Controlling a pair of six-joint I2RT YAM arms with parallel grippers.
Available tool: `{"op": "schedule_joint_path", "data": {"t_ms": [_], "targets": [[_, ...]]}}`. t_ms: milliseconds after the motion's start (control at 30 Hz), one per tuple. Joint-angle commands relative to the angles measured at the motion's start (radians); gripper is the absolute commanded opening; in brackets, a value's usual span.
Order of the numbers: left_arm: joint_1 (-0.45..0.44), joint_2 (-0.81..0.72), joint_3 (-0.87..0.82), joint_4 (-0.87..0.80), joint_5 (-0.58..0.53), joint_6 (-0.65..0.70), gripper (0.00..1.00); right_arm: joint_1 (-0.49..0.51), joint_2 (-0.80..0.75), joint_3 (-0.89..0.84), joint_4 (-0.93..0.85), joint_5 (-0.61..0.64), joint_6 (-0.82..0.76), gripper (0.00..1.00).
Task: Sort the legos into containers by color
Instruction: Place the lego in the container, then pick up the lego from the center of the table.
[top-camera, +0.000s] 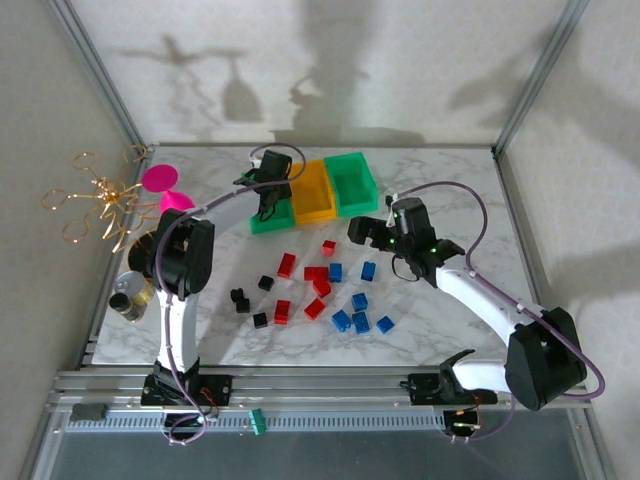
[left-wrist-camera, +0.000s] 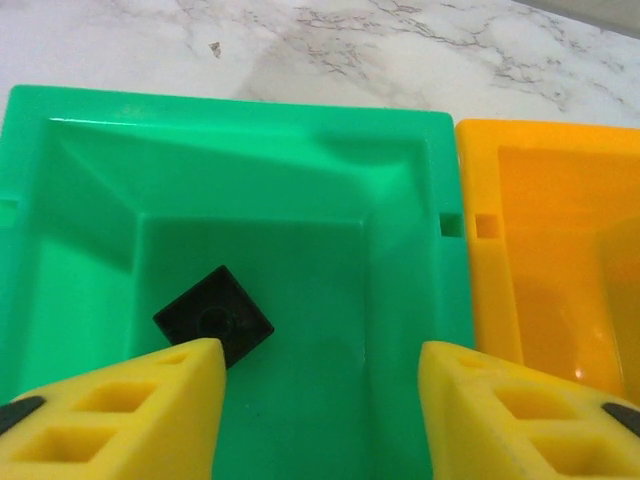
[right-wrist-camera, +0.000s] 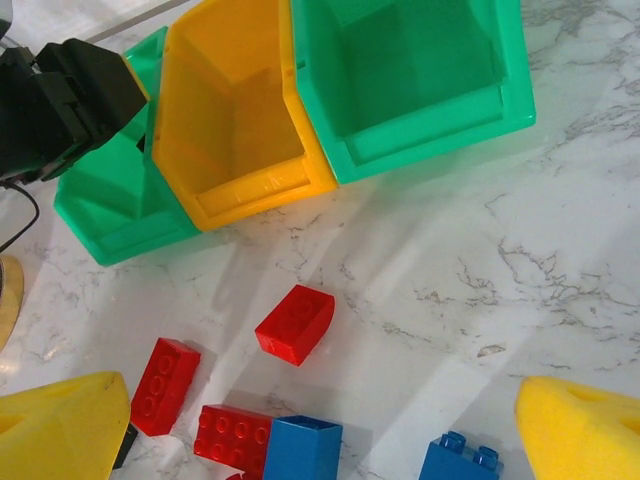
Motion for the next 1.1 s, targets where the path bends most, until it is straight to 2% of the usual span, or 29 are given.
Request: {"op": "schedule_joint_path", "data": {"t_ms": [0,100,367,633,867,1067], "targets": [[-0.015,-0.105,-0.020,-0.032,-0.005,0.024,0.59,0.006,-0.013,0.031,-0.032,0.015,-0.028,0.99],[-0.021,-0.174,-0.098,-0.004,0.001,0.026,0.67,0.007,-0.023,0.026,-0.049,0.011,-0.035,0.99],[-0.071,-0.378,-0.280,-0.009,0.021,-0.006,0.75,0.009,-0.037,-0.012,-0.068,-0.037,-0.040,0.99],[-0.164,-0.608,-0.542,-0.043,0.019,-0.103,0.75,0.050,-0.037,-0.076,-0.052,-0.087,-0.035,0.99],[-0.230,-0.738,-0.707,-0.130,-0.022,-0.192,0.74,0.139,-0.023,-0.151,0.011,-0.128,0.017,0.99],[-0.254,-0.769,-0.790,-0.185,0.052,-0.219,0.74,0.175,-0.015,-0.209,0.106,-0.174,0.101,0.99]]}}
